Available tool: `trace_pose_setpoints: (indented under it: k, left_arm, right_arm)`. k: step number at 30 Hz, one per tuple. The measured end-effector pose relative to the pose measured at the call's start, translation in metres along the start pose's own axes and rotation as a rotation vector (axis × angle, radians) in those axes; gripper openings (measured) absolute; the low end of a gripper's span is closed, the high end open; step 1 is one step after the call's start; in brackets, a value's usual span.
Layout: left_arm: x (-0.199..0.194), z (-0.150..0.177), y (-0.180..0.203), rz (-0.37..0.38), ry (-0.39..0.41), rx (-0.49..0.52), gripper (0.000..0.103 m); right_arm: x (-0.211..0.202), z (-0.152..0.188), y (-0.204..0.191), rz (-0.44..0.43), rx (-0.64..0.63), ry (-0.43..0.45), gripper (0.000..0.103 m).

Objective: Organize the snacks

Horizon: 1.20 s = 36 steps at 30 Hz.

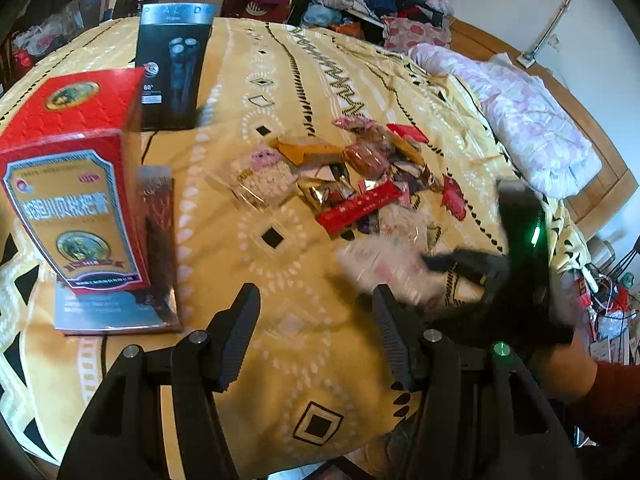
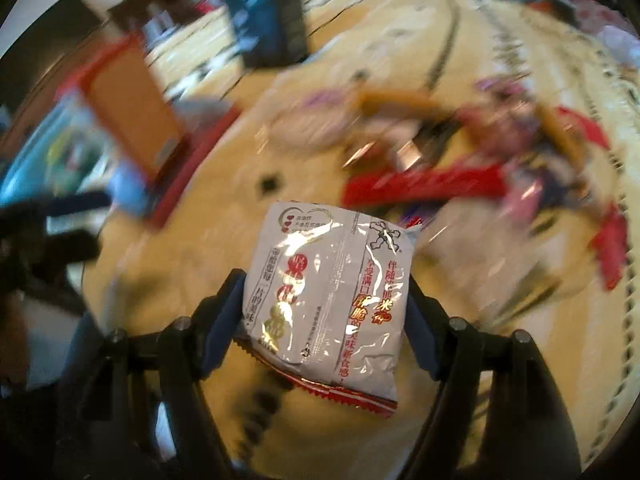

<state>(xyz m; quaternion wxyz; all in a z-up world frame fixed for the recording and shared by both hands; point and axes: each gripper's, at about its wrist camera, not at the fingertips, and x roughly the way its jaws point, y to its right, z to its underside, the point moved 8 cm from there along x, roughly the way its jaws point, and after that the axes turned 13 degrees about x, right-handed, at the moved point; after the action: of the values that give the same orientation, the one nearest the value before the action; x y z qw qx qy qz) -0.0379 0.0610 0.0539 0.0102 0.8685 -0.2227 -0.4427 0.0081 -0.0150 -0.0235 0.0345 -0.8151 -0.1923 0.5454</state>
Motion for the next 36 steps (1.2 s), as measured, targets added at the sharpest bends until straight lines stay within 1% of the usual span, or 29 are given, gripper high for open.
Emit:
trace_pose_setpoints:
  k: [3,4,5,7,9,11,12,14,16,18,19,21,24,26,27,28,29,30,31,32,34,36]
  left_arm:
    - [0.005,0.005,-0.001,-0.007,-0.017,-0.004,0.06]
    - [0.005,0.006,-0.002,-0.005,-0.019,-0.01,0.06]
    - [0.006,0.007,-0.003,-0.003,-0.022,-0.02,0.06]
    - [0.007,0.009,-0.004,0.002,-0.022,-0.027,0.06]
    - [0.008,0.008,-0.002,0.007,-0.02,-0.025,0.06]
    - [0.013,0.006,0.001,0.02,-0.021,-0.02,0.06]
    - [0.015,0.005,0.003,0.023,-0.023,-0.019,0.06]
    - [0.021,0.005,0.007,0.035,-0.032,-0.018,0.06]
    - [0.024,0.005,0.011,0.05,-0.037,-0.018,0.06]
    - [0.026,0.006,0.015,0.065,-0.044,-0.02,0.06]
    - [0.027,0.007,0.016,0.07,-0.049,-0.019,0.06]
    - [0.029,0.009,0.018,0.075,-0.059,-0.023,0.06]
    - [0.032,0.012,0.019,0.085,-0.069,-0.046,0.06]
    - [0.034,0.015,0.02,0.081,-0.08,-0.057,0.06]
    - [0.035,0.016,0.021,0.082,-0.085,-0.063,0.06]
    - [0.035,0.017,0.022,0.083,-0.088,-0.065,0.06]
    - [0.036,0.018,0.024,0.083,-0.092,-0.065,0.06]
    - [0.036,0.019,0.026,0.081,-0.095,-0.062,0.06]
    - [0.037,0.02,0.027,0.08,-0.098,-0.06,0.06]
    - [0.038,0.021,0.029,0.08,-0.101,-0.056,0.06]
    - [0.039,0.023,0.03,0.08,-0.107,-0.053,0.06]
    - [0.043,0.025,0.031,0.076,-0.113,-0.049,0.06]
  right_arm:
    - [0.016,0.019,-0.005,-0.029,-0.006,-0.072,0.076]
    - [0.02,0.023,-0.005,-0.023,-0.026,-0.1,0.077]
    - [0.022,0.021,-0.003,-0.016,-0.042,-0.113,0.078]
    - [0.014,0.018,0.003,-0.012,-0.064,-0.116,0.08]
    - [-0.009,0.011,0.015,-0.035,-0.041,-0.099,0.08]
    - [-0.034,0.005,0.027,-0.052,-0.013,-0.056,0.088]
    - [-0.046,0.0,0.035,-0.055,0.003,-0.036,0.093]
    - [-0.067,-0.01,0.059,-0.043,0.015,0.009,0.093]
    - [-0.074,-0.021,0.088,0.031,-0.002,0.044,0.093]
    - [-0.071,-0.036,0.135,0.14,-0.004,0.051,0.092]
    - [-0.067,-0.042,0.161,0.209,-0.007,0.038,0.092]
    - [-0.057,-0.049,0.197,0.297,-0.02,0.006,0.092]
    - [-0.035,-0.058,0.235,0.383,-0.047,-0.062,0.092]
    - [-0.022,-0.058,0.248,0.418,-0.065,-0.104,0.09]
    - [-0.018,-0.057,0.253,0.43,-0.067,-0.116,0.086]
    - [-0.013,-0.057,0.258,0.425,-0.057,-0.125,0.081]
    - [-0.013,-0.059,0.261,0.401,-0.032,-0.118,0.078]
    - [-0.015,-0.061,0.261,0.386,-0.006,-0.102,0.062]
    - [-0.018,-0.062,0.263,0.374,0.025,-0.085,0.054]
    - [-0.022,-0.061,0.263,0.356,0.062,-0.071,0.054]
    - [-0.034,-0.06,0.256,0.32,0.098,-0.028,0.052]
    - [-0.056,-0.057,0.238,0.267,0.146,0.033,0.051]
